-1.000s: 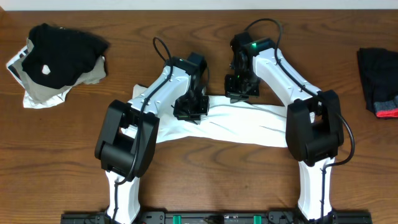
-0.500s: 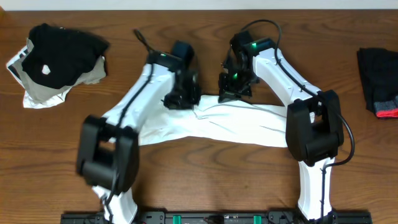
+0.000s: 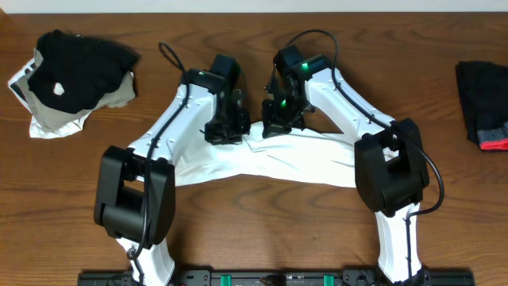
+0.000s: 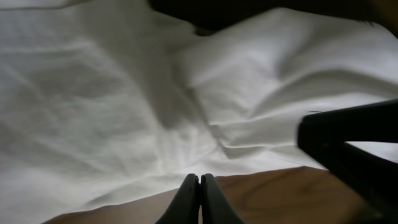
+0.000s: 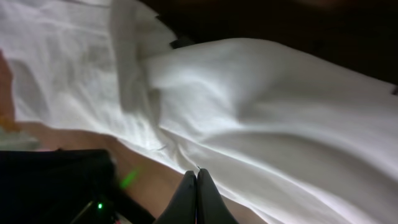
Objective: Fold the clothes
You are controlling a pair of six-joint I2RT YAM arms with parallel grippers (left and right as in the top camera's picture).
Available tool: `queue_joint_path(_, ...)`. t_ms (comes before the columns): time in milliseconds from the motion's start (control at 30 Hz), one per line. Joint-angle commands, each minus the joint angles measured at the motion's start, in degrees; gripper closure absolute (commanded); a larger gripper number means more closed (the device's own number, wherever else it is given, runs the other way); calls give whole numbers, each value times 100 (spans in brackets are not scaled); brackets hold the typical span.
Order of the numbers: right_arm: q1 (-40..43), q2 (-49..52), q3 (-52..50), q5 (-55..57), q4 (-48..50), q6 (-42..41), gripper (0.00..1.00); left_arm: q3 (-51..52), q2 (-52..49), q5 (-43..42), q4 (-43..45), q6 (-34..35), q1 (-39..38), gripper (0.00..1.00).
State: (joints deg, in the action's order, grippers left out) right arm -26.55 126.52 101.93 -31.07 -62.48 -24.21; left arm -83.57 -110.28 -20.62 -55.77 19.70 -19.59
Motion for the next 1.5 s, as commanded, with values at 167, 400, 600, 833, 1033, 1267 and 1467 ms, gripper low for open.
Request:
queue_joint_path(167,-22,-59,-223,411,120,-365,99,457,-96,28,417,210,216,94)
queue_joint_path(400,-26,-59,-605,511,339,-363,99,822,-96,55,704,313,219,94)
queue_joint_path(600,83,-59,-1025,859,337,-361,99,1047,-96,549,774,310,219,93)
queue_joint_path(833,520,-59,-1202,933,157,-238,99,1519,-96,638,1161,310,385,93)
queue_joint_path(1033,942,-59,-1272,1318,-262,39,99,1602,-96,636,1158,240,905,93)
queue_joint_path(1267,1325,-59,-1290,1596,-612,433,99,1602,-96,634,1064,72,1497,93)
queue_joint_path(1467,1582,-59,-1698,1762,-581,627,99,1602,-96,634,1023,72,1757,93)
